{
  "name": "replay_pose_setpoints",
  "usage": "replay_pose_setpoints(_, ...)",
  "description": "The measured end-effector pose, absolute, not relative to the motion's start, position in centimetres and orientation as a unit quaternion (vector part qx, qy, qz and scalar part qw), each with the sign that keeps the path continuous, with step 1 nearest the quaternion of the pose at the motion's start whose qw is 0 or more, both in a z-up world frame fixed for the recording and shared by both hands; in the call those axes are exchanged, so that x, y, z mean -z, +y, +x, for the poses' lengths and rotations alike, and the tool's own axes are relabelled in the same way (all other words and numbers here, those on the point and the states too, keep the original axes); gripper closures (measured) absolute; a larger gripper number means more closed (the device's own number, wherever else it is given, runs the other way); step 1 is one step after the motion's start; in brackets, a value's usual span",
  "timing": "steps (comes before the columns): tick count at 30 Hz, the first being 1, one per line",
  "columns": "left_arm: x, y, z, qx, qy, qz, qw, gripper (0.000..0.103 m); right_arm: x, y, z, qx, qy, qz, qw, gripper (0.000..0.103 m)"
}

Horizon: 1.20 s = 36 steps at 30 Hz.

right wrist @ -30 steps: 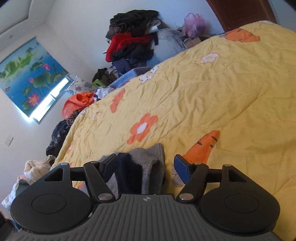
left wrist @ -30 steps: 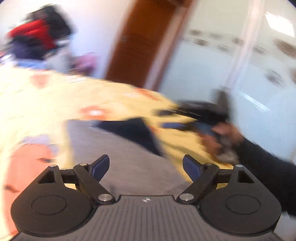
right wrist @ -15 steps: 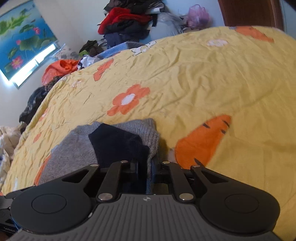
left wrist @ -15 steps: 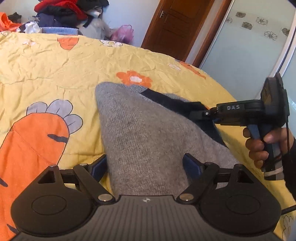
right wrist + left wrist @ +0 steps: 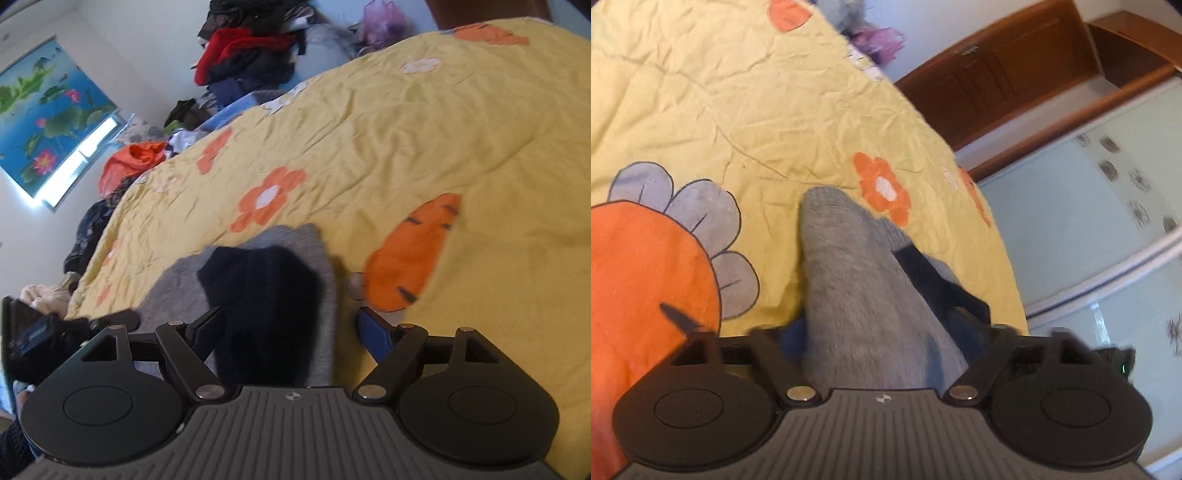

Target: Fold small clothes

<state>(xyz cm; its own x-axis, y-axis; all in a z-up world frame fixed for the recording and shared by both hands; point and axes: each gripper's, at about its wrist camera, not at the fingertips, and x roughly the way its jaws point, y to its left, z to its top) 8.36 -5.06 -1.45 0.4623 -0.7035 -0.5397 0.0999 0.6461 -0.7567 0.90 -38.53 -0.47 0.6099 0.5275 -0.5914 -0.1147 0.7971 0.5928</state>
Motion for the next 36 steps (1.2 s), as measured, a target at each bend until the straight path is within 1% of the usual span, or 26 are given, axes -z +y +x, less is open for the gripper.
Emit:
replay_pose_setpoints(1,1.6,-5.2,8.7,0.243,0.457,-0.323,0.793,0.071,0.6,-38.2,1.2,-0.189,0.407,0.259,0.855,0.037)
replay_pose_setpoints(2,1.7,-5.3,8.8,0.238,0.458,-0.315,0.797,0.076,0.7,-37.8,1.4,-0.184,0.417,0.257,0.852,0.068)
replay_pose_setpoints(3,1.5,-5.3,8.7,0.239,0.455,-0.309,0.8,0.079,0.8,-37.5,1.5,-0.186,0.419,0.261,0.849,0.073)
replay_pose_setpoints(6,-0.2,-5.4,7.6,0.236,0.428,-0.253,0.835,0.082,-0.6,-36.4,1.0,-0.195,0.397,0.247,0.862,0.074)
replay_pose_setpoints(9,-1.9,-4.5,7.6,0.239,0.402,-0.236,0.852,0.082,-2.3,-35.6,1.3,-0.215,0.37,0.271,0.862,0.075)
replay_pose_setpoints(13,-4.4,-2.1,10.3,0.224,0.382,-0.219,0.869,0.083,-3.5,-34.2,4.5,-0.228,0.345,0.302,0.859,0.075)
replay_pose_setpoints(17,-6.0,-0.8,13.6,0.187,0.366,-0.161,0.898,0.083,-2.6,-32.2,8.6,-0.208,0.338,0.341,0.852,0.075)
replay_pose_setpoints(18,-5.9,-0.8,14.3,0.173,0.36,-0.134,0.907,0.082,-1.9,-31.4,9.5,-0.2,0.344,0.332,0.855,0.073)
replay_pose_setpoints(19,-5.4,-0.8,14.8,0.164,0.367,-0.116,0.908,0.082,-1.4,-30.7,10.2,-0.186,0.359,0.315,0.859,0.068)
replay_pose_setpoints(20,-4.7,-0.6,15.4,0.158,0.385,-0.115,0.902,0.082,-0.5,-30.0,10.8,-0.156,0.383,0.298,0.86,0.055)
replay_pose_setpoints(21,-4.2,-0.1,15.4,0.147,0.402,-0.125,0.895,0.078,0.2,-29.8,10.7,-0.136,0.405,0.289,0.857,0.043)
replay_pose_setpoints(22,-3.7,0.5,14.9,0.141,0.409,-0.143,0.89,0.074,0.5,-29.7,10.1,-0.141,0.41,0.286,0.854,0.043)
replay_pose_setpoints(23,-3.4,1.3,13.7,0.147,0.402,-0.164,0.889,0.064,0.5,-29.9,9.1,-0.159,0.403,0.286,0.854,0.043)
replay_pose_setpoints(24,-3.3,2.0,12.1,0.16,0.39,-0.183,0.888,0.044,0.3,-30.2,7.8,-0.176,0.398,0.282,0.855,0.042)
replay_pose_setpoints(26,-3.0,3.5,8.8,0.175,0.375,-0.209,0.886,0.021,-0.7,-30.8,4.8,-0.193,0.391,0.253,0.864,0.041)
replay_pose_setpoints(28,-2.5,4.5,5.4,0.2,0.364,-0.234,0.879,0.021,-1.4,-31.8,1.9,-0.203,0.392,0.236,0.866,0.041)
replay_pose_setpoints(31,-1.7,4.9,1.8,0.225,0.373,-0.253,0.864,0.021,-2.4,-32.9,-1.6,-0.219,0.388,0.235,0.864,0.041)
replay_pose_setpoints(32,-1.5,4.8,1.0,0.232,0.377,-0.256,0.859,0.021,-2.7,-33.0,-2.6,-0.222,0.384,0.234,0.865,0.044)
replay_pose_setpoints(34,-1.0,4.3,0.2,0.246,0.392,-0.252,0.85,0.021,-3.1,-32.7,-3.8,-0.23,0.383,0.22,0.867,0.059)
replay_pose_setpoints(36,-0.4,3.7,0.0,0.246,0.409,-0.242,0.845,0.022,-3.0,-31.9,-4.3,-0.235,0.389,0.193,0.87,0.062)
